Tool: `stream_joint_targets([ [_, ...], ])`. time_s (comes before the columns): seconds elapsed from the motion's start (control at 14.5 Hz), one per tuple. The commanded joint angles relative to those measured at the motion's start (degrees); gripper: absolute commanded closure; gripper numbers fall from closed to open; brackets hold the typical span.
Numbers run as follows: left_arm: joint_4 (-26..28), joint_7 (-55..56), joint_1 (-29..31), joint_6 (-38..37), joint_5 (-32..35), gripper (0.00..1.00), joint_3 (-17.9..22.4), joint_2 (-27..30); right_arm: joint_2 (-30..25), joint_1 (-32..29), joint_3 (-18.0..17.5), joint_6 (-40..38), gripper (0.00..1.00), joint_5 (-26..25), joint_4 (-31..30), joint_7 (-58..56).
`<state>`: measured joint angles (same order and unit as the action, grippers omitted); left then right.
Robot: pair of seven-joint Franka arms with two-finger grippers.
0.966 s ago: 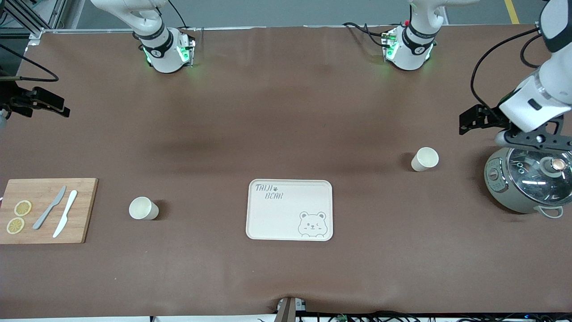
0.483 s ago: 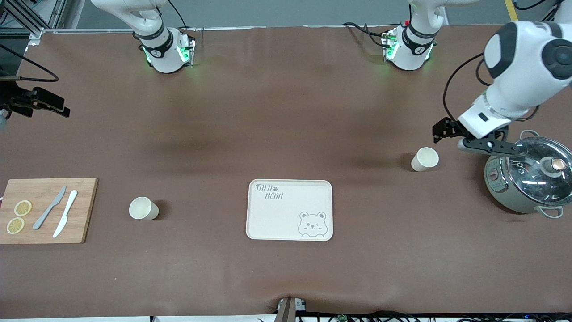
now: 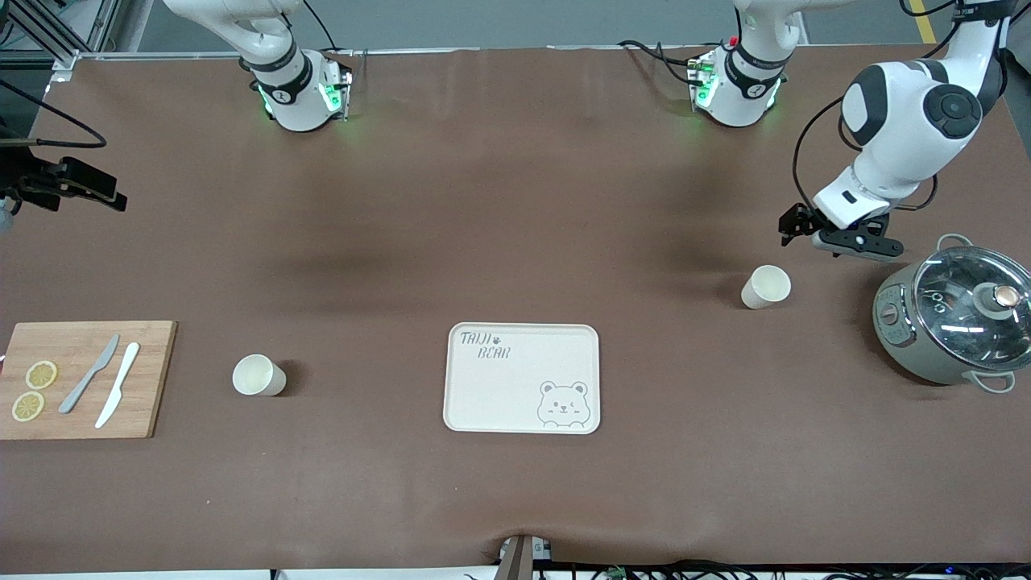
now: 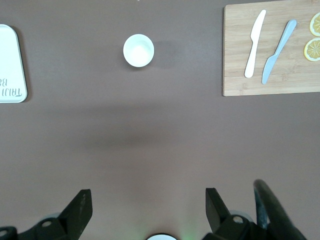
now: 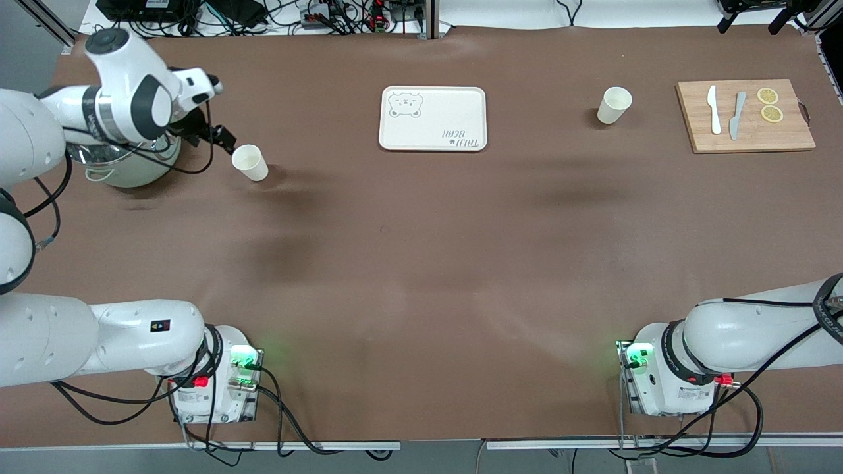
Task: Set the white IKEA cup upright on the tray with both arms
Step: 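Reach the left gripper down to the white cup beside the steel pot, then grasp the cup with the left gripper while the right gripper reaches the other cup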
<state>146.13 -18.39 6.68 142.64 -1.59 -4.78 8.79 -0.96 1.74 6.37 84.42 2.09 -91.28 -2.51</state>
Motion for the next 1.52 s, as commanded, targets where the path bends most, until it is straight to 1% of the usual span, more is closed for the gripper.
stream_joint_targets([
  [0.0, 1.18, -4.46, 2.20, 4.21, -1.13, 0.00, -0.40, -1.49, -0.10, -0.07, -0.39, -0.22, 0.00, 0.54, 0.92, 1.02],
  [0.21, 0.83, -4.46, 2.11, 8.61, -1.13, 0.00, -0.49, -5.26, 0.51, -0.77, -0.22, -0.31, 0.00, 1.24, 1.72, -0.03],
  [0.28, 0.56, -4.38, 1.85, 9.67, -1.13, 0.00, -0.49, -6.32, 0.61, -0.69, -0.21, -0.14, 0.00, 0.46, 1.98, -0.12],
  [0.55, -1.46, -4.38, 1.50, 11.16, -1.83, 0.00, -0.58, -9.40, 0.87, -0.60, -0.21, -0.40, 0.00, 0.19, 2.42, 0.84],
  [0.62, -1.63, -4.38, 1.50, 12.30, -1.83, 0.00, -0.66, -10.36, 0.87, -0.34, -0.30, -0.40, 0.00, -1.03, 2.34, 0.76],
  [0.76, -1.72, -4.29, 1.41, 14.93, -1.83, 0.00, -0.67, -12.21, 1.04, 0.10, -0.48, -0.49, 0.00, -5.24, 1.81, -0.03],
  [0.83, -1.81, -4.03, 1.06, 15.91, -1.83, 0.00, -1.01, -13.09, 1.05, -0.07, -0.57, -0.31, 0.00, -5.52, 1.81, -0.03],
  [0.97, -2.34, -3.41, 1.06, 18.10, -2.01, 0.00, -2.15, -15.37, 0.87, 0.10, -0.57, -0.31, 0.00, -5.00, 1.72, 0.05],
  [1.03, -2.60, -3.32, 0.97, 19.51, -2.36, 0.00, -2.77, -16.51, 0.87, 1.23, -0.74, -0.14, 0.00, -5.08, 1.72, 0.75],
  [1.1, -2.60, -3.32, 0.97, 20.91, -3.14, 0.00, -3.30, -17.40, 1.13, 3.42, -0.65, -0.31, 0.00, -5.69, 1.81, 2.24],
  [1.17, -2.60, -3.32, 1.06, 22.23, -3.50, 0.00, -3.65, -18.19, 2.26, 3.62, -0.65, -0.48, 0.00, -5.35, 2.07, 6.25],
  [1.31, -2.60, -3.32, 1.06, 23.56, -3.50, 0.00, -3.83, -19.16, 2.71, 3.62, -0.57, 1.43, 0.00, -3.94, 0.85, 6.65],
  [1.45, -2.60, -3.32, 1.06, 24.18, -3.59, 0.00, -3.83, -19.43, 3.59, 3.97, -0.57, 4.95, 0.00, -4.03, 0.32, 4.81],
])
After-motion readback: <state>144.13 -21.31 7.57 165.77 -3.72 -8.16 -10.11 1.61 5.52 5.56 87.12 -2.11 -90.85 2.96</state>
